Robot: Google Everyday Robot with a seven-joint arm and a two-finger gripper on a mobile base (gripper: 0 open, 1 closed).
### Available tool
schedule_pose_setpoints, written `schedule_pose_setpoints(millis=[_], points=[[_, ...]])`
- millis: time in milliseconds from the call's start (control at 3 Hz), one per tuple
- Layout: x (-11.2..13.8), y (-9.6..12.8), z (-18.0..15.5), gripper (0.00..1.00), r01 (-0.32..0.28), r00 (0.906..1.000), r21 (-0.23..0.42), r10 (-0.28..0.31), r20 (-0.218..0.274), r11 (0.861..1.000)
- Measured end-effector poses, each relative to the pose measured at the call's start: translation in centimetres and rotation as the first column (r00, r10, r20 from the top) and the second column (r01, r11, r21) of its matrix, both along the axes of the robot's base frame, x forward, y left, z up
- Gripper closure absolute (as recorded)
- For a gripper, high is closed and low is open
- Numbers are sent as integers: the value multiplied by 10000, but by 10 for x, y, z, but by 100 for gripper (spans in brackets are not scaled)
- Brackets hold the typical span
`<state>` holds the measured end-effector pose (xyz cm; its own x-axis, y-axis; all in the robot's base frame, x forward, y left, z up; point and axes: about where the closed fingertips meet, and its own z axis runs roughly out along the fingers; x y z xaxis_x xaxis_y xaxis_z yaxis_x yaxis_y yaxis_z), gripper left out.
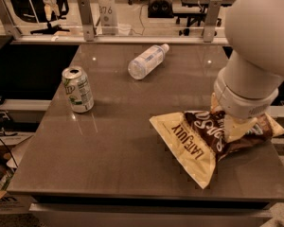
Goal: Move brown chip bag near blue plastic bottle
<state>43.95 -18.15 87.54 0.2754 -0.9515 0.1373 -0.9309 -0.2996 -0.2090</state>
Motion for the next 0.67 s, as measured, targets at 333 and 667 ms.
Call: schedule_pose_setpoints(millis=[333,667], points=[[31,14,8,100,-576,9967,-234,588,552,9981],[67,27,10,100,-1031,9908,-236,1047,861,9944]])
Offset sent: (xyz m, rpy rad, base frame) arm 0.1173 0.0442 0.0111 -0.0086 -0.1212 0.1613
